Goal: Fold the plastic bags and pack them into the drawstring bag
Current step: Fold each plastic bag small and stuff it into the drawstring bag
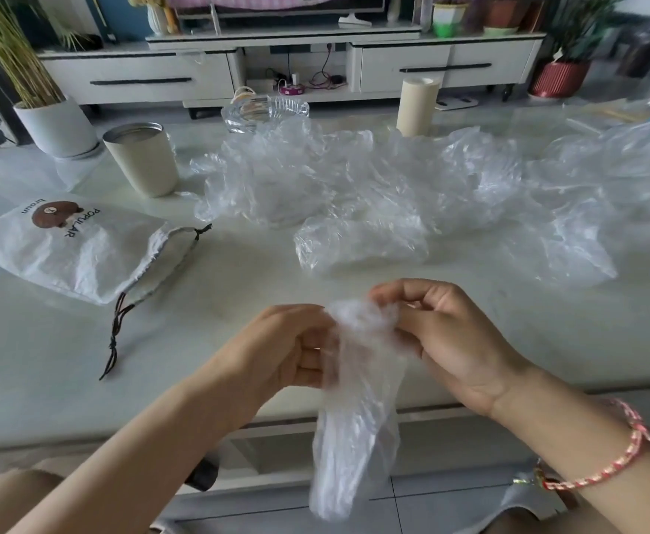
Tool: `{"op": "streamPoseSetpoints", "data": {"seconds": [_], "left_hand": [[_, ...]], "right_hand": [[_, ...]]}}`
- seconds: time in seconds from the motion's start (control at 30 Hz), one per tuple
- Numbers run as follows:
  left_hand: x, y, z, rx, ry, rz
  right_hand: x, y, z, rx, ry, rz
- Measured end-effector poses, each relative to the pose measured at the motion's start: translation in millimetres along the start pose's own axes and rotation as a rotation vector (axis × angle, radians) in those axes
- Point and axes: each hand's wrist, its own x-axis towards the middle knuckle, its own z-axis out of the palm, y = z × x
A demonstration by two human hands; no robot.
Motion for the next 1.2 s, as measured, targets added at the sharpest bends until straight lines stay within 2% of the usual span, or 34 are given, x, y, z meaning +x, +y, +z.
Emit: {"op": "streamPoseSetpoints", "data": {"seconds": [0.1, 0.17, 0.27, 0.33, 0.37, 0.43, 0.5, 0.57, 0.67, 0.73, 0.83, 0.87, 0.93, 1.03, 1.13, 1.2], "left_hand": [[3.9, 0.1, -3.8, -0.120, -0.053, -0.116], [2.7, -0.7, -3.7, -0.132, -0.115, -0.124], [-2.8, -0.7, -1.6, -0.194, -0.167, -0.110], [-2.5, 0.3, -1.8, -0.208, -0.133, -0.093], [-1.6, 0.6, -4.3, -0.214, -0.097, -0.084], [0.3, 0.1, -6.6, -0.213, -0.022, -0.049], [1.8, -2.6, -7.7, -0.204, 0.026, 0.005], [1.7, -5.9, -7.0, -0.178, 0.051, 0.047], [2.6, -9.6, -5.2, -0.140, 0.130, 0.035], [4.9, -10.9, -4.8, -0.129, 0.208, 0.079], [5.7, -10.9, -3.7, -0.004, 0.288, 0.240], [6.1, -11.2, -3.6, 0.047, 0.303, 0.288], [5.3, -10.0, -2.8, 0.104, 0.293, 0.338], [4.1, -6.9, -3.4, 0.047, 0.169, 0.317], [-0.9, -3.9, -0.8, 0.126, 0.049, 0.335], [-1.7, -8.0, 3.8, 0.207, 0.090, 0.375]], "right_hand": [[-0.7, 0.9, -0.1, -0.267, 0.005, -0.224], [0.0, 2.5, 1.2, -0.342, 0.021, -0.291], [5.0, 3.8, -1.5, -0.313, 0.012, -0.242], [6.2, 2.1, -7.0, -0.313, 0.020, -0.208], [5.7, 1.4, -10.2, -0.430, 0.063, -0.287], [1.1, 1.1, -10.8, -0.860, 0.119, -0.550], [-7.2, 13.0, -2.3, -1.146, -0.031, -0.737], [-15.0, 22.4, 12.6, -1.227, -0.144, -0.852], [-13.7, 28.2, 19.9, -1.104, -0.152, -0.965], [-9.6, 20.8, 17.3, -0.916, -0.146, -0.859], [-8.5, 7.8, 14.4, -0.433, -0.237, -0.487], [-7.3, 5.5, 14.6, -0.340, -0.246, -0.388], [-3.2, 6.5, 13.4, -0.294, -0.199, -0.239], [0.6, 8.6, 13.2, -0.309, -0.150, -0.063], [1.7, 9.9, 12.9, -0.401, -0.035, -0.043], [1.9, 11.2, 13.7, -0.417, -0.024, -0.086]]}}
